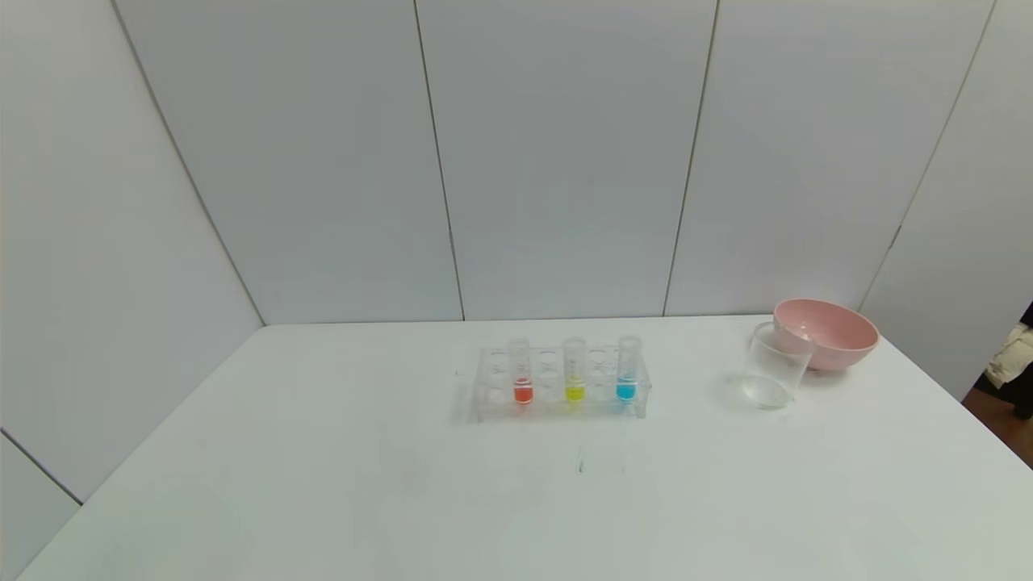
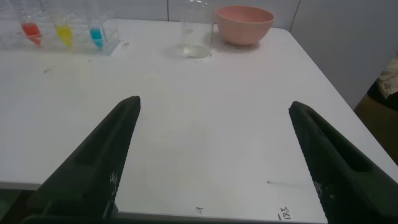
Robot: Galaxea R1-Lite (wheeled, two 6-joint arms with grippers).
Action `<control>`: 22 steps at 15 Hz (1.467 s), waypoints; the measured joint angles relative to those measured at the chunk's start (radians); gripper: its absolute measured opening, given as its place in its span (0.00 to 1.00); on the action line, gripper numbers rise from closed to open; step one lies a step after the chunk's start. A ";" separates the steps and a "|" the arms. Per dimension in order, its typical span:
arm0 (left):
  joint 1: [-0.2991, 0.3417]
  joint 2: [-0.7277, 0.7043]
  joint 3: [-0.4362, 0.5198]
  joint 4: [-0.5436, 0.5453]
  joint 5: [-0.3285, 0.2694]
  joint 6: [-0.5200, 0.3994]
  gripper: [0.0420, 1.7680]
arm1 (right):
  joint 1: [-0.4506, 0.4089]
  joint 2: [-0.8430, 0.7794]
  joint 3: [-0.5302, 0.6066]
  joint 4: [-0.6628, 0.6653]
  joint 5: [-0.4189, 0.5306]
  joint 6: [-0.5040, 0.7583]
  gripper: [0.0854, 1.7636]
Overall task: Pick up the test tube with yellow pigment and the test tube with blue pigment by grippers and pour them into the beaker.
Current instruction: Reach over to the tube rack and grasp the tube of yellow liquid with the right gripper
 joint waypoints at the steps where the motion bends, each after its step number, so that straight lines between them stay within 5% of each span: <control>1: 0.000 0.000 0.000 0.000 0.000 0.000 1.00 | 0.000 0.000 0.000 -0.002 0.000 0.001 0.97; 22: -0.001 0.000 0.000 0.000 0.000 0.000 1.00 | 0.001 0.000 -0.004 -0.004 -0.013 0.019 0.97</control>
